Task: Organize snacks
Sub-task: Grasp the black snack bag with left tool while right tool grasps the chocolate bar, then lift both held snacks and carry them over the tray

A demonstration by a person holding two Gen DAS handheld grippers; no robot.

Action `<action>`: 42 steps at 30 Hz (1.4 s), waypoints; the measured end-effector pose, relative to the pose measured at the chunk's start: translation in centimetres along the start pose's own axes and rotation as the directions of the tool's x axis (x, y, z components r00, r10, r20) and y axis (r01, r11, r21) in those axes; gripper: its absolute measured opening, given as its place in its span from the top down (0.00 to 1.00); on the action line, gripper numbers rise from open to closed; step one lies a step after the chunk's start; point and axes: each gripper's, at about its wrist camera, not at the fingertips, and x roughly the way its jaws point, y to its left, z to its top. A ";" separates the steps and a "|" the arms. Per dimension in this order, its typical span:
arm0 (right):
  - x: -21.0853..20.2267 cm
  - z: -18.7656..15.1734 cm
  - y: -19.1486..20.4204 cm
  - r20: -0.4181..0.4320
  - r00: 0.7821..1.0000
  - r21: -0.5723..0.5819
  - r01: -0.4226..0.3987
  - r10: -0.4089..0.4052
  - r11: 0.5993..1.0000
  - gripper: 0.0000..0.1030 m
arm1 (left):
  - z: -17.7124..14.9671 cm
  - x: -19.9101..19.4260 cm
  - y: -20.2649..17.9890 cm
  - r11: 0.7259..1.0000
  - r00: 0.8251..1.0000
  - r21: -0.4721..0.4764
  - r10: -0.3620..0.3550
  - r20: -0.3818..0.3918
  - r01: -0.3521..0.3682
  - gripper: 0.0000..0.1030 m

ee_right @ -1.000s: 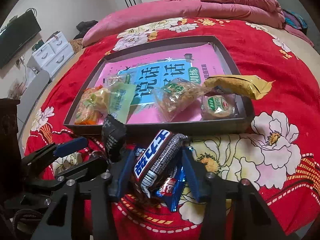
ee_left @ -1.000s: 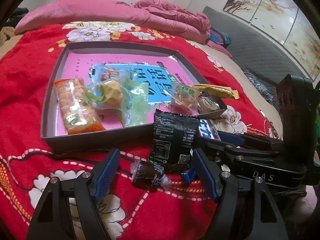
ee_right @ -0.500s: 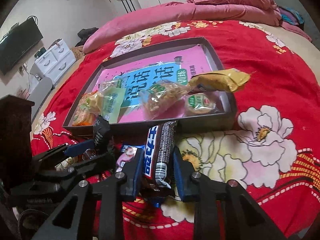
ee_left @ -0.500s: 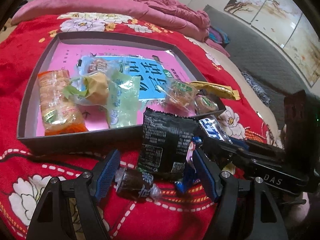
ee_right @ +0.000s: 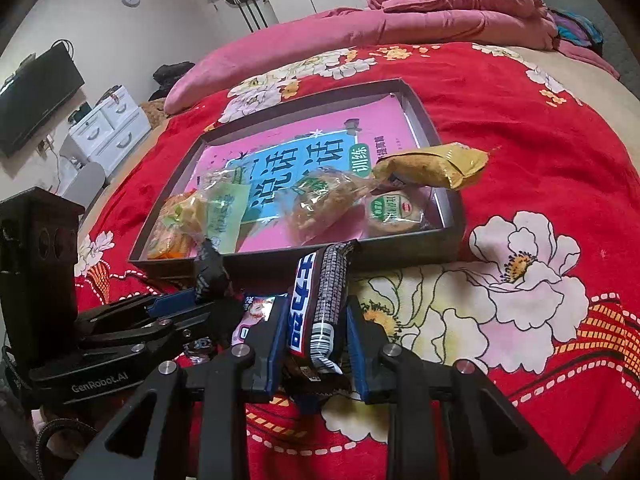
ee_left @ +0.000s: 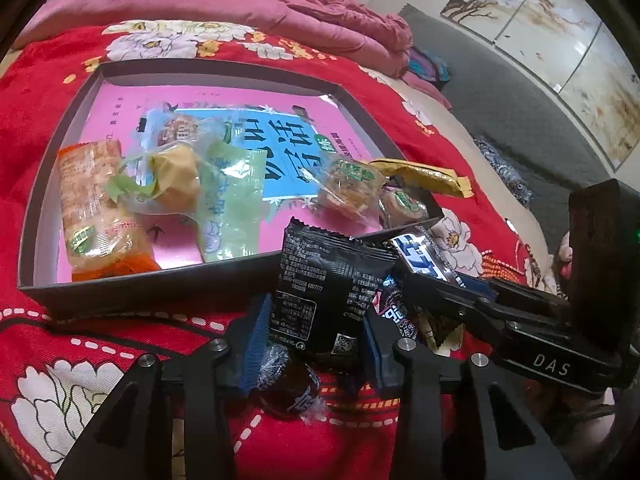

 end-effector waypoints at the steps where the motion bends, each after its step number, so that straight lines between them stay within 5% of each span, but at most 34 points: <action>1: -0.1 0.0 0.1 0.002 1.000 -0.003 0.000 0.000 1.000 0.73 | 0.0 -0.1 0.0 1.000 1.000 0.000 -0.001 0.001 0.001 0.60; 16: -1.8 0.5 0.9 0.043 0.999 -0.002 -0.010 0.010 1.000 0.73 | 0.3 -3.8 0.3 0.998 0.996 -0.023 -0.057 0.074 0.059 0.61; 42: -3.8 2.4 1.8 0.116 0.993 0.001 -0.022 0.022 1.000 0.73 | 1.8 -6.9 1.7 0.997 0.982 -0.053 -0.049 0.183 0.060 0.62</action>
